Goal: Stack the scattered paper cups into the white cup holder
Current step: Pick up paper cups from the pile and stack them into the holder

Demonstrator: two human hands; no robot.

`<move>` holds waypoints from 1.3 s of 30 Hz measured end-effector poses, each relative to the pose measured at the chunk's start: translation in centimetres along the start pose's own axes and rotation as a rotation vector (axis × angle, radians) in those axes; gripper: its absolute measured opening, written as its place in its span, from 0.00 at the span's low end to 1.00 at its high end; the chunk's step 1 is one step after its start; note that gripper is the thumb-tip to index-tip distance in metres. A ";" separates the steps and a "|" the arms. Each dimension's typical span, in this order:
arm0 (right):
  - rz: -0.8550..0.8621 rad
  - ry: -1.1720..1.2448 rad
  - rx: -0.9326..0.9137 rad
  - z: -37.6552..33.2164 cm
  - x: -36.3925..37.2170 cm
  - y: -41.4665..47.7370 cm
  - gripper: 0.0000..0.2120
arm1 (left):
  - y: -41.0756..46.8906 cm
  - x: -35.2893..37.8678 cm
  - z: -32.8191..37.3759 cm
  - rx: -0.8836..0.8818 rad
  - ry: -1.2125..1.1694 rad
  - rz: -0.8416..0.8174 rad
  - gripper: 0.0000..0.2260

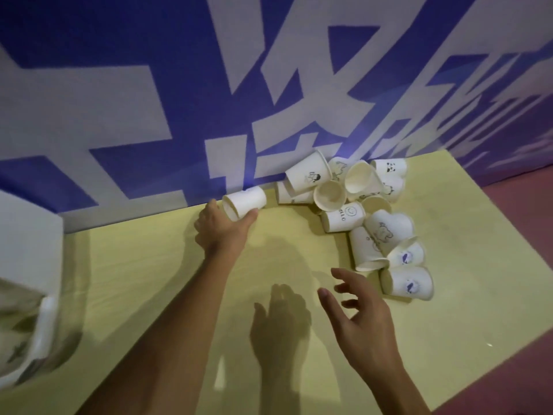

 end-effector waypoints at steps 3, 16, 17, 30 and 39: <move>-0.013 0.043 0.062 2.0 -1.6 2.5 0.16 | 0.6 1.7 0.9 -0.123 0.012 0.078 0.37; 0.008 0.601 0.462 -0.1 4.1 18.9 0.30 | -6.3 -5.3 -1.3 0.016 -0.458 0.020 0.26; 0.036 0.643 0.542 -0.2 4.6 19.8 0.31 | -7.2 -6.3 -2.2 0.022 -0.463 0.018 0.26; 0.296 0.558 0.672 -2.2 6.1 20.8 0.36 | -8.5 -12.6 -8.9 0.017 -0.539 -0.011 0.25; 0.153 0.294 0.184 -6.0 7.5 12.3 0.21 | -8.6 -17.7 -10.3 0.137 -0.617 -0.053 0.31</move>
Point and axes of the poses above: each hand's wrist, its own y-axis towards the middle knuckle, its own x-axis out of the palm, z = x × y, the point moved 4 cm from there along y, towards the middle knuckle, and after that the axes turned 14 degrees about -x, right-handed, at the moved point
